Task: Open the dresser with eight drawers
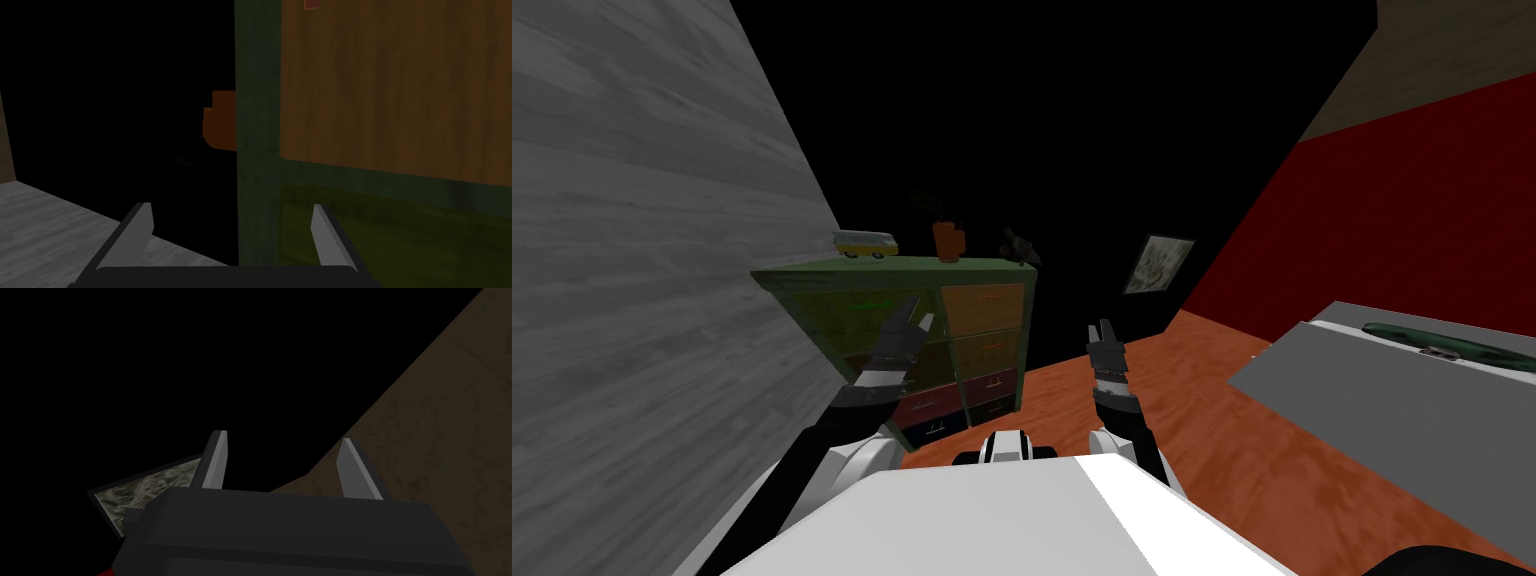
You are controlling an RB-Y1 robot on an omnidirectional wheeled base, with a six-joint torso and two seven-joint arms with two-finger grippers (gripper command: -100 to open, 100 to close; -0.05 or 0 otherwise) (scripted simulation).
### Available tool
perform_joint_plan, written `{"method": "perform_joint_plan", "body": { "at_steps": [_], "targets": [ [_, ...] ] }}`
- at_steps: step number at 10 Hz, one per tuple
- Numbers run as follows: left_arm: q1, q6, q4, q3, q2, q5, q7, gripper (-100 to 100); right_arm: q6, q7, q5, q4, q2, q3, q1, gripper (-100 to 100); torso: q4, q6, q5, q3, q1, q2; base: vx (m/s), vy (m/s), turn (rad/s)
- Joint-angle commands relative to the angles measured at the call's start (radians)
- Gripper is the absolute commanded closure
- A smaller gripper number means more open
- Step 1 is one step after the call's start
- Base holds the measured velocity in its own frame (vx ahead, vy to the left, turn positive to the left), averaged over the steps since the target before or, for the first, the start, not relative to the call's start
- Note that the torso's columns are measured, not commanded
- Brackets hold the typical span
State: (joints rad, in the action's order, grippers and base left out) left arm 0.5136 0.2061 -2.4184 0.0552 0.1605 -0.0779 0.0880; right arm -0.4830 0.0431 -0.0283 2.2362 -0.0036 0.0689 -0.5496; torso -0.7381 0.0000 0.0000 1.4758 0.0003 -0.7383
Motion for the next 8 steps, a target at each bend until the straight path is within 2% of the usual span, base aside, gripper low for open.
{"method": "perform_joint_plan", "body": {
  "at_steps": [1, 8],
  "targets": [
    [0.008, -0.049, -0.008, 0.002, -0.008, -0.003, 0.002, -100, 0.0, 0.0, 0.0, 0.0, 0.0, 0.0, 0.0, 0, 0.0, 0.0, 0.0, 0.0, 0.001, 0.0, 0.035, -0.049, 0.0],
    [0.032, -0.204, -0.022, 0.001, -0.012, -0.016, 0.006, -100, 0.0, 0.0, 0.0, 0.0, 0.0, 0.0, 0.0, 0, 0.0, 0.0, 0.0, 0.0, 0.0, 0.0, 0.037, -0.073, 0.001]
  ]
}}
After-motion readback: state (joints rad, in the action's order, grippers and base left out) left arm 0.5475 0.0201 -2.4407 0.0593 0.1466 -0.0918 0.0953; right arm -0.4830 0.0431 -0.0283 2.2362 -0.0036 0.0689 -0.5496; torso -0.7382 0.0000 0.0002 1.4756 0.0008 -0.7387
